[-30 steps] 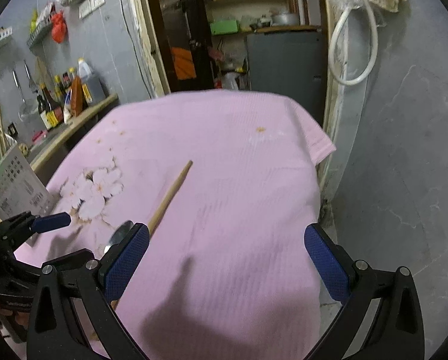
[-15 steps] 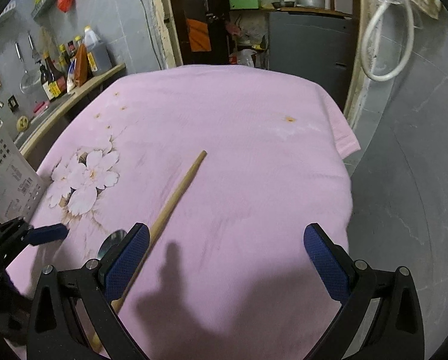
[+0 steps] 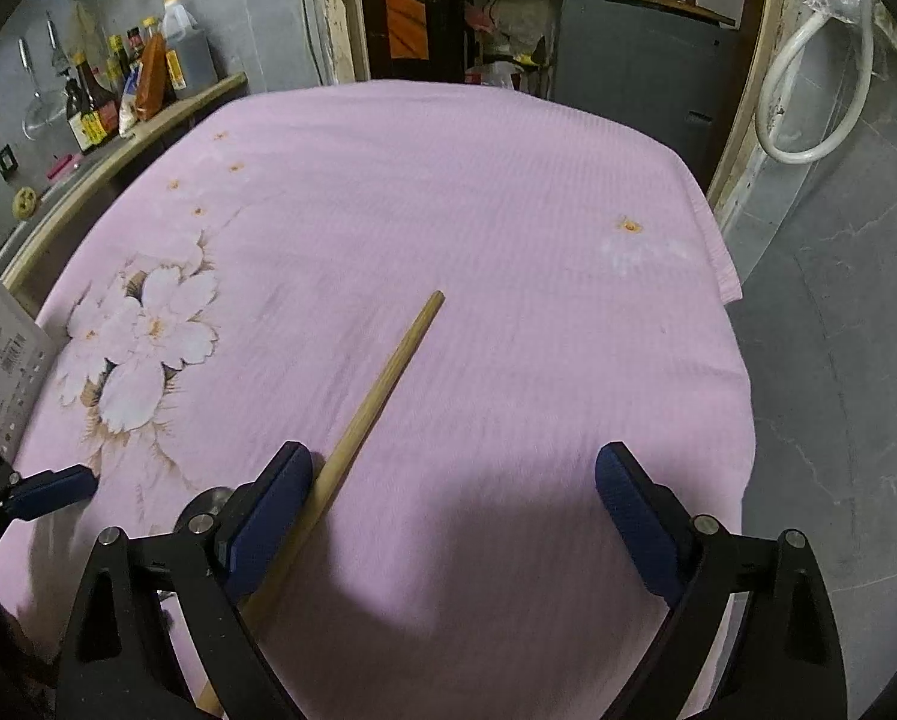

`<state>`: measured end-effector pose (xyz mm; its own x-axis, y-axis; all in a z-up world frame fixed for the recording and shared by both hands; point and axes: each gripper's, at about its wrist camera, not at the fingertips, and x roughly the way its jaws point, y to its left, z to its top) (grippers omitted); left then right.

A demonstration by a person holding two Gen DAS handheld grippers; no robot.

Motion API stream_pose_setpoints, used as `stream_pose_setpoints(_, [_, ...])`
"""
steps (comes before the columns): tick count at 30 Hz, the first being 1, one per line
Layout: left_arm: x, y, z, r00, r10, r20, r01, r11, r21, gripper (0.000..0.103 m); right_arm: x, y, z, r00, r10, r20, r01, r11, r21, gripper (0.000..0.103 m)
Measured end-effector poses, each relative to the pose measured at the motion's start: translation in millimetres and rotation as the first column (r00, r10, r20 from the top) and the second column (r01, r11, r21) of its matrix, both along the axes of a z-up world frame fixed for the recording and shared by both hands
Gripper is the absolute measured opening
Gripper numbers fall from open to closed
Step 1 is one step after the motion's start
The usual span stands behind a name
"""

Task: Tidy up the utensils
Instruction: 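Move the left tool to the silver spoon while the right tool moves to the chopstick, then close the left tool on the spoon handle while the right tool grasps the chopstick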

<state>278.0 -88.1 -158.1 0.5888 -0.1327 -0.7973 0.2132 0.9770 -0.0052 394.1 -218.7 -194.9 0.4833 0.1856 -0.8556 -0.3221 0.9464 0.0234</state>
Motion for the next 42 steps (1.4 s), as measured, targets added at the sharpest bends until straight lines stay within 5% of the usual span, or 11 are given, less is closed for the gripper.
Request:
stream_pose_setpoints(21, [26.2, -24.1, 1.0, 0.996, -0.090, -0.007, 0.091, 0.996, 0.010, 0.059, -12.8, -27.5, 10.6, 0.993, -0.004, -0.118, 0.003, 1.000, -0.011, 0.053])
stream_pose_setpoints(26, [33.9, -25.0, 1.8, 0.992, -0.123, -0.012, 0.122, 0.992, -0.011, 0.052, -6.0, -26.9, 9.4, 0.992, -0.001, -0.125, -0.002, 1.000, -0.018, 0.049])
stream_pose_setpoints(29, [35.6, -25.2, 3.2, 0.990, -0.141, -0.019, 0.141, 0.990, -0.026, 0.042, -3.8, -24.5, 9.9, 0.993, -0.011, -0.117, 0.010, 1.000, -0.006, 0.037])
stream_pose_setpoints(34, [41.7, -29.0, 5.0, 0.988, -0.150, -0.043, 0.148, 0.988, -0.053, 0.036, -0.8, -25.3, 9.1, 0.991, -0.024, -0.135, 0.032, 0.998, 0.053, 0.017])
stream_pose_setpoints(42, [37.6, -22.0, 8.9, 0.995, -0.072, -0.066, 0.063, 0.991, -0.122, 0.036, 4.3, -53.1, 1.5, 0.971, -0.080, -0.226, 0.137, 0.959, 0.248, 0.011])
